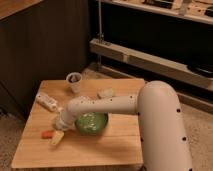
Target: Place the pepper in the ceramic bowl
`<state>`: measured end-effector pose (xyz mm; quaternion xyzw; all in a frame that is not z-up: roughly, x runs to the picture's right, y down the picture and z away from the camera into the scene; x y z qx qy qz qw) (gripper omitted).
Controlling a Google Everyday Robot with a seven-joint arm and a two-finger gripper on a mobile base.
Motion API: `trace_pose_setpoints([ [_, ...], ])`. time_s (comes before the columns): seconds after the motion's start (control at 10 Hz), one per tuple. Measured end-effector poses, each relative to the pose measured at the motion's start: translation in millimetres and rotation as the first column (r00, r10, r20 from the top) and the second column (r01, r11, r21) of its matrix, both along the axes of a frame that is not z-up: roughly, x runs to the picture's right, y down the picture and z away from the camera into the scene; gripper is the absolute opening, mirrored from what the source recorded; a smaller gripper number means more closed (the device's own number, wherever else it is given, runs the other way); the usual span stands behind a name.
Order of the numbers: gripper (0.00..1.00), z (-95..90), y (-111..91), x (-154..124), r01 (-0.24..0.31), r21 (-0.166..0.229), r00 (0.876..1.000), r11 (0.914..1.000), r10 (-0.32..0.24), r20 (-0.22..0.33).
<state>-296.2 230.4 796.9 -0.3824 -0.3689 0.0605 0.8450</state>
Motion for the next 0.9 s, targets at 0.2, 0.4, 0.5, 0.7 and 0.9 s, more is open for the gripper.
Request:
trace_pose_setpoints([
  [0.2,0.8,0.5,0.5,0.2,0.014,0.003,1.0,0.9999,-0.014,-0.006],
  [0.4,0.8,0.6,2.6,-1.3,0.025,-0.001,0.999,0.9997,-0.025,-0.02],
  [0.5,0.8,2.1,3.4,-0.4,0.038,-0.006,0.998,0.9993,-0.038,-0.043],
  [0.7,0.73,1.9,2.6,-1.9,0.039,-0.004,0.998,0.9992,-0.039,-0.044],
  [0.9,0.5,-1.1,-3.0,-0.1,0.01,0.002,1.0,0.9999,-0.01,-0.016],
])
